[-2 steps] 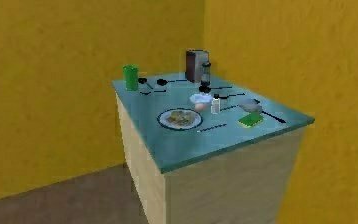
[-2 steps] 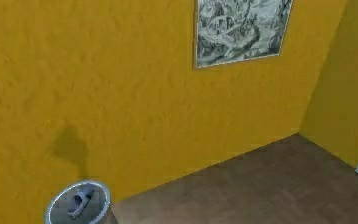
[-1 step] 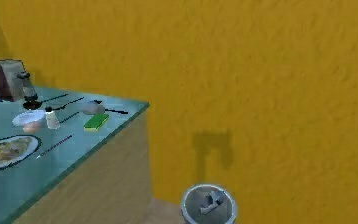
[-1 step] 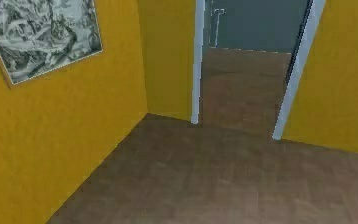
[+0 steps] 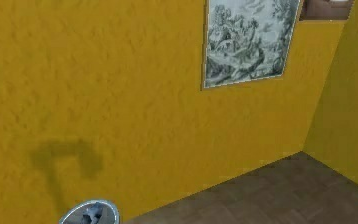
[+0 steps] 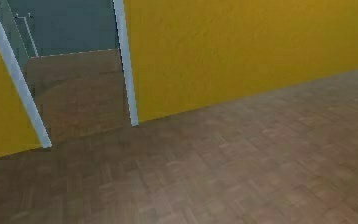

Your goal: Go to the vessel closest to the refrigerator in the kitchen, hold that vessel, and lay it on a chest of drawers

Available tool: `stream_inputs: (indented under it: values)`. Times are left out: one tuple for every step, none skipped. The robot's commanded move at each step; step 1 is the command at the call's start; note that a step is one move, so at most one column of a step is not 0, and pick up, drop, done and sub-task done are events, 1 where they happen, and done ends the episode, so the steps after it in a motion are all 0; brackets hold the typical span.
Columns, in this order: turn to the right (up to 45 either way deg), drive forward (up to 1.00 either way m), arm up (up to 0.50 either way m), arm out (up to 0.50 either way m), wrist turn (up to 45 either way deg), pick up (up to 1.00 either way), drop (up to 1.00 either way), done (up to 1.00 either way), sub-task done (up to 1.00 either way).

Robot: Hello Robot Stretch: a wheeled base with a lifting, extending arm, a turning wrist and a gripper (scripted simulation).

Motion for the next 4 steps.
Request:
stream_inputs:
  values:
    - [12.0, 0.00, 0.00, 0.00, 0.0, 0.00, 0.00, 0.00, 0.00]
    - [0.0, 0.15, 0.00, 0.00, 0.0, 0.00, 0.00, 0.00, 0.00]
    - [-45.0, 0.00, 0.00, 0.00, 0.0, 0.00, 0.00, 0.00, 0.00]
    - [-45.0, 0.00, 0.00, 0.00, 0.0, 0.00, 0.00, 0.00, 0.00]
